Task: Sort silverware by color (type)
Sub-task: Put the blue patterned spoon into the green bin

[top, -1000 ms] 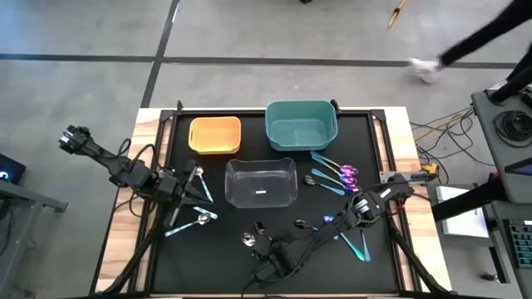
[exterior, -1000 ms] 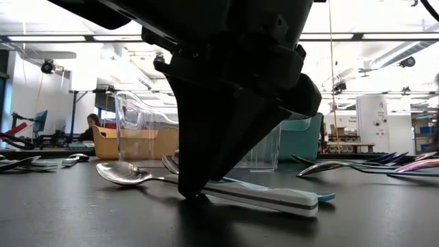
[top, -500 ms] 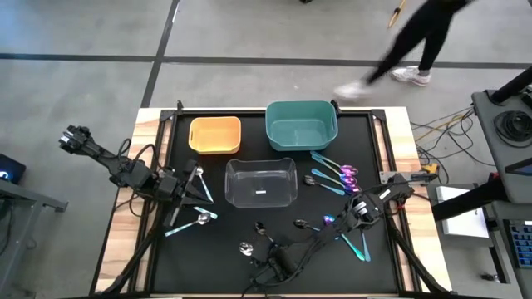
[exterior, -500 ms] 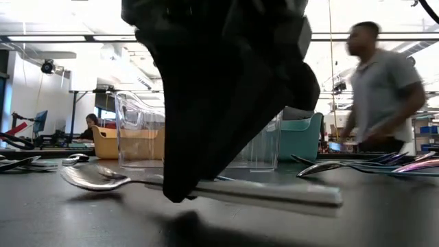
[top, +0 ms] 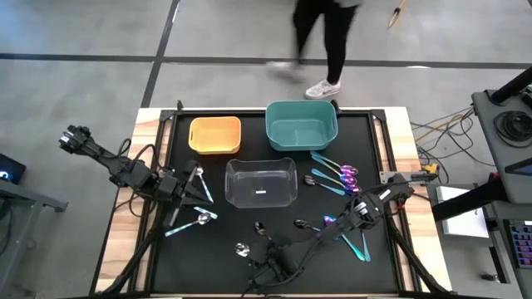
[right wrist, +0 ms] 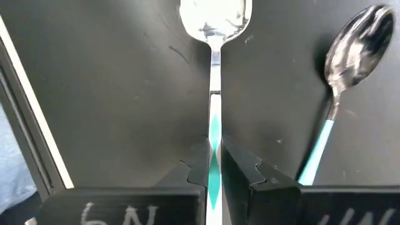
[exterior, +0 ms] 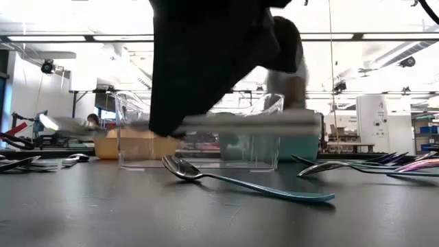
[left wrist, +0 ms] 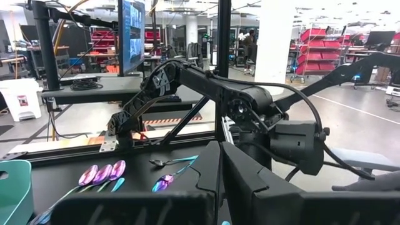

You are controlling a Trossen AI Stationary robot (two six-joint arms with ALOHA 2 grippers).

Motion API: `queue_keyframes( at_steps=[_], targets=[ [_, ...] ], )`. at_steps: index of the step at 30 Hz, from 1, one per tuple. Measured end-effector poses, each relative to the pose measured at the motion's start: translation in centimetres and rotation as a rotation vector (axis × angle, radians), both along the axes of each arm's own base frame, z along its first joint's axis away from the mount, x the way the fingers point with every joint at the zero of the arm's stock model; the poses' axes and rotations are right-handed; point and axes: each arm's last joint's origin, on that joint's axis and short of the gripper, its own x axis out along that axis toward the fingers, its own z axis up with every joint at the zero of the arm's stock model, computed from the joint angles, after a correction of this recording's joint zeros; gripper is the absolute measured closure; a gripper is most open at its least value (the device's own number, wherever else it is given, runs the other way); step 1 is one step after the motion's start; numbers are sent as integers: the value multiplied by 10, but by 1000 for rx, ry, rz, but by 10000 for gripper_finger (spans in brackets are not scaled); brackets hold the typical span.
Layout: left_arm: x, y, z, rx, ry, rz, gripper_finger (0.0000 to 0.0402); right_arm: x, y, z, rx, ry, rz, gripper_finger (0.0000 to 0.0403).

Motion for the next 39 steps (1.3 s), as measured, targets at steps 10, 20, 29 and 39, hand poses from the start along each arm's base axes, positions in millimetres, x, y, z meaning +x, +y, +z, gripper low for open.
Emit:
queue_keyframes(
  at_steps=[10, 20, 29, 39],
  targets=[
    [0, 0, 0, 0, 0, -2, 401, -7, -1, 23, -29, 9, 126, 390],
    [0, -1, 1, -5, -10, -12, 401, -26, -23, 81, -114, -22, 206, 390],
    [0, -1, 2, 19, -35, -9, 402, -37, -80, 134, -220, -28, 227, 390],
    [0, 0, 4, 93, -64, 11, 401, -42, -165, 180, -313, -42, 264, 390]
  ],
)
